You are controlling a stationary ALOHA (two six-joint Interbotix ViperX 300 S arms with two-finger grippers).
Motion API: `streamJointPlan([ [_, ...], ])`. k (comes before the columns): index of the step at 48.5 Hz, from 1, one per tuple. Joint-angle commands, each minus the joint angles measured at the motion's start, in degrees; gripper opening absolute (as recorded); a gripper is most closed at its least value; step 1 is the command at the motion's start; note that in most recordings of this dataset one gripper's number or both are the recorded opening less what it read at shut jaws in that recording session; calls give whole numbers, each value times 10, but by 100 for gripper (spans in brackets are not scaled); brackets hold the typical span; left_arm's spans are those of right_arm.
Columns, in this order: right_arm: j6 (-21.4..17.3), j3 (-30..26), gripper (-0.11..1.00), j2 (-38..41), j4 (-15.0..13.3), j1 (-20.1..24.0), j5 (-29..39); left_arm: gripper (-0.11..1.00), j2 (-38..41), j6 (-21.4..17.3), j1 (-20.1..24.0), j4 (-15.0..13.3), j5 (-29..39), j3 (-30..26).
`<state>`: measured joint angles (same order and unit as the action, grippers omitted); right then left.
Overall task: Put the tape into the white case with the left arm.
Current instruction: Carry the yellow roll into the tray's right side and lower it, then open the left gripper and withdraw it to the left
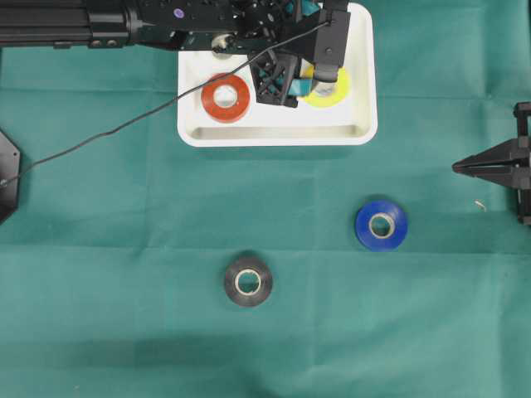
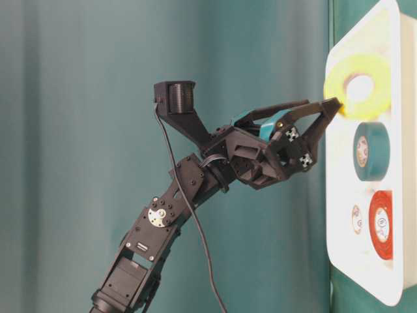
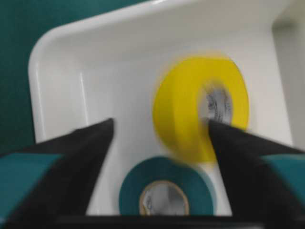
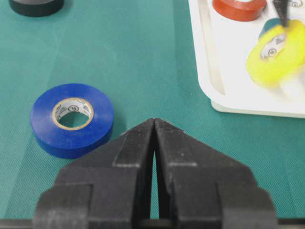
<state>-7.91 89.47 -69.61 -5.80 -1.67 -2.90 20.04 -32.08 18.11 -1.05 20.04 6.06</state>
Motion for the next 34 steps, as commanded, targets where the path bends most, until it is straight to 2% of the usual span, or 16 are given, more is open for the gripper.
streamJointPlan([
  [1, 0, -5, -9, 3, 0, -1, -7, 94, -14, -1, -4, -1, -4, -13],
  [3, 0, -5, -9, 4, 0, -1, -7, 98, -14, -2, -7, -2, -4, -13],
  [19, 0, -5, -9, 4, -1, -1, -7, 97, -25, 0, -11, -1, -4, -9],
  [34, 1, -5, -9, 4, -1, -1, -6, 97, -56, 9, -29, -3, -4, 21],
])
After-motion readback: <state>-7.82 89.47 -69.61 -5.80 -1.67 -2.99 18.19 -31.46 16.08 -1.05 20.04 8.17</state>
